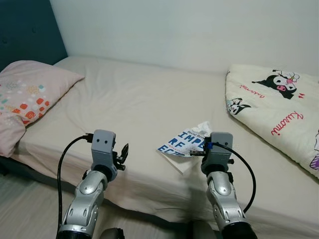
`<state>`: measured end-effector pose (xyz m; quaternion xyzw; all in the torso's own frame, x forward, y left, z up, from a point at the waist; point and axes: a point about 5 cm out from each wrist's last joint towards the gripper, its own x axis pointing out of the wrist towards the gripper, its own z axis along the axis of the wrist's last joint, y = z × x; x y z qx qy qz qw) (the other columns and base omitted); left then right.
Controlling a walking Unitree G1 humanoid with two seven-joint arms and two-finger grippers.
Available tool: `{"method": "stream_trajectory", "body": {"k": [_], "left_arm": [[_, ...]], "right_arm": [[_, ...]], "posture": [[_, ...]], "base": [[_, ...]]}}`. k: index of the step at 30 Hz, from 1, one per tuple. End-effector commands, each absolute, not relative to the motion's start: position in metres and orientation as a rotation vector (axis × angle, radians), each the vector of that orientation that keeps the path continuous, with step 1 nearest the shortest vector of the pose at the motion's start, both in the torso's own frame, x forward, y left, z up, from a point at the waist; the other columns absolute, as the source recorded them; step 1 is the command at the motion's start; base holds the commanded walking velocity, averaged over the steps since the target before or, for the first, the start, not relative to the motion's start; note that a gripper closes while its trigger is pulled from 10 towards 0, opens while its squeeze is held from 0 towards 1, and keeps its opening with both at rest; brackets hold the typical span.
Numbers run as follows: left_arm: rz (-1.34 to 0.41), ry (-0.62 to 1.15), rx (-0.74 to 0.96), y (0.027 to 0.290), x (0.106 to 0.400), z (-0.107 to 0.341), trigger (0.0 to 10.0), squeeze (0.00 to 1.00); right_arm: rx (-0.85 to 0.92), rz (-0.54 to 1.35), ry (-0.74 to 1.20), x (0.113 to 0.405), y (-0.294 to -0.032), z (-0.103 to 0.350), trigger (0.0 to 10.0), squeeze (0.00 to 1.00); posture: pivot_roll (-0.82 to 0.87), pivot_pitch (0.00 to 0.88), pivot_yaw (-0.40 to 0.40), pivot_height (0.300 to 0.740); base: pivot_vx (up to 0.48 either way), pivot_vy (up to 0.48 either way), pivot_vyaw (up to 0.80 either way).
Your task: Clean up the room
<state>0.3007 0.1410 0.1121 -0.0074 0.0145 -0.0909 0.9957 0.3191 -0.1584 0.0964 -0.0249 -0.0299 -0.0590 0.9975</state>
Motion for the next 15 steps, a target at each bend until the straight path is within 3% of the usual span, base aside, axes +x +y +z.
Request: {"method": "stream_trajectory", "body": {"k": [1,15], "left_arm": [[-0.174,0.034,-0.009,0.138,0.303,0.11,10.0,0.0],[-0.137,0.025,-0.011,0.138,0.305,0.11,10.0,0.0]], "right_arm": [[-0.035,-0.126,-0.048,0.32,-0.158,0.098,10.0,0.0],[-0.07,-0.046,0.004,0.316,-0.148,0.097,10.0,0.0]], "posture": [[0.03,0.0,-0.036,0.62],[0.02,0.0,-0.047,0.67]], "base": [[0.0,0.0,0.0],[0.0,0.0,0.0]]}}
